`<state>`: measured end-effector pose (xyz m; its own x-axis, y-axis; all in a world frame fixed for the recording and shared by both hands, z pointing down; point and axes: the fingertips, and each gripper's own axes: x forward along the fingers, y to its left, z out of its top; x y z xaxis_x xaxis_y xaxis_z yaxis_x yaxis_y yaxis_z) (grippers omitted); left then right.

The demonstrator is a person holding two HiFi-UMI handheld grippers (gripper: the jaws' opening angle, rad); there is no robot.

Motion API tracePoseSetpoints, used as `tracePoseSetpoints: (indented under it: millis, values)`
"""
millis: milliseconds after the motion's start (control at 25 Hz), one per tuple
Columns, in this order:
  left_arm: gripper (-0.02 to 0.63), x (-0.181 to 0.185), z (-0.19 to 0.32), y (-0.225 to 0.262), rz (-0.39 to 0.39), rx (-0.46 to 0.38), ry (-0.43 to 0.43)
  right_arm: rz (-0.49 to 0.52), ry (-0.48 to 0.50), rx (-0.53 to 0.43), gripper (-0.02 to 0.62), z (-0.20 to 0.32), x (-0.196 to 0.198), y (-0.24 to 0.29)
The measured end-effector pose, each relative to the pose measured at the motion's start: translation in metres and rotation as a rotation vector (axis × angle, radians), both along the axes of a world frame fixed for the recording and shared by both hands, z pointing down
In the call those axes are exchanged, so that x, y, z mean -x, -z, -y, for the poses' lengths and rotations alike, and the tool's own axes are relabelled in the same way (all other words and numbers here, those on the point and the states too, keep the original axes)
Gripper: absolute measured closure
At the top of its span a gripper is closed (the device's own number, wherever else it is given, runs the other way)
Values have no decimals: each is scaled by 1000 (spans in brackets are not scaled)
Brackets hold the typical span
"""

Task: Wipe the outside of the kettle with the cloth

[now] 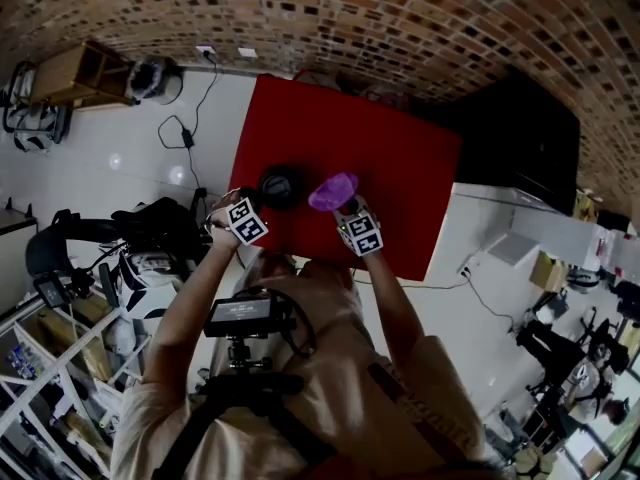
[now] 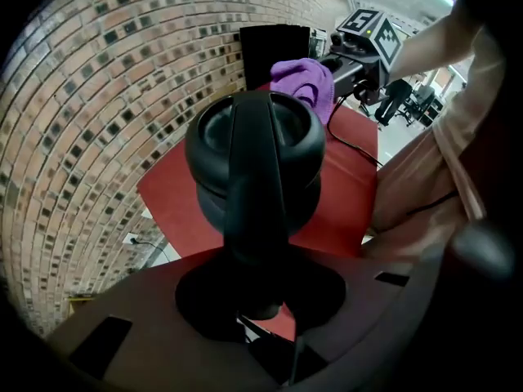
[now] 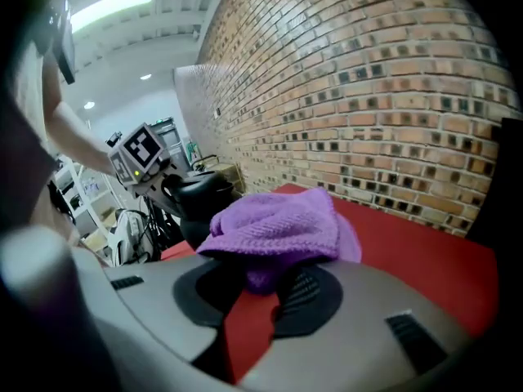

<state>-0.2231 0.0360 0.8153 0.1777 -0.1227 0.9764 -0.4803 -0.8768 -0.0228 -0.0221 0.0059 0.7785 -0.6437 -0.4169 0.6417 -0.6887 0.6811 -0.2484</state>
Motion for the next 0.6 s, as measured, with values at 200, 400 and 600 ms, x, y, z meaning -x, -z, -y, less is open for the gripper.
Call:
tracePoseSetpoints:
  millis: [200, 400, 600]
  values:
    - [400, 1, -4, 0, -108, -44, 55, -4, 26, -22, 489, -30, 8, 20]
    - [373, 13, -13, 11, -247, -118, 185, 9, -32, -3, 489, -49, 4, 26]
    - [373, 19, -15, 12, -297, -139, 209, 27, -93, 16, 488, -64, 4, 19]
